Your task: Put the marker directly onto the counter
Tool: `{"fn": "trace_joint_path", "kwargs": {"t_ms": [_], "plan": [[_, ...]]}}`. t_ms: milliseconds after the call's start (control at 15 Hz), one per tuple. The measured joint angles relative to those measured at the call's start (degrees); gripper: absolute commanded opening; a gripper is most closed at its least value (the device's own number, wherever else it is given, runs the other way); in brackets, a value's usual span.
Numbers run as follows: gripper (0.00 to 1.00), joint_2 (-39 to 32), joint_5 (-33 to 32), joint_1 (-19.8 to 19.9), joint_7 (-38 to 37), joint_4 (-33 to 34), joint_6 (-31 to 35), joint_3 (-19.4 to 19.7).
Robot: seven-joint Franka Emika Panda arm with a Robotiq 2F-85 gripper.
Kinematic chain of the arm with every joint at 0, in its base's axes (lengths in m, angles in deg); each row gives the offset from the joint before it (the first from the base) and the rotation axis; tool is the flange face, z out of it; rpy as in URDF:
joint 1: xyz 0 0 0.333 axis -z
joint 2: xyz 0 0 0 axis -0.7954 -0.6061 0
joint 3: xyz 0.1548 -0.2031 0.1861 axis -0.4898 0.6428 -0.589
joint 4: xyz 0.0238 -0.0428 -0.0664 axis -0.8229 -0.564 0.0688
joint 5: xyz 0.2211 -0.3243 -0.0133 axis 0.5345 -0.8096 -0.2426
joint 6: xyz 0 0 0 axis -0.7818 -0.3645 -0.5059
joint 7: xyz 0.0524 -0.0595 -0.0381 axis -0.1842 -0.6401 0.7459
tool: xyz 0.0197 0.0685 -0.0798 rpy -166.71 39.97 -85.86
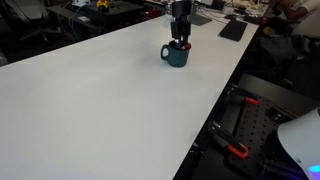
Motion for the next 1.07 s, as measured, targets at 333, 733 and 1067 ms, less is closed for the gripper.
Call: {"fn": "trace_joint_path", "kwargs": {"t_ms": [333,733,1067], "plan": [[0.56,-0.6,0.0,0.3,0.0,0.5,0.0,-0.2],[0.48,-1.6,0.0,0.6,0.0,1.1,0.0,-0.9],[0.00,-2.2,0.0,0.6,0.0,1.4,0.0,-1.1]]}}
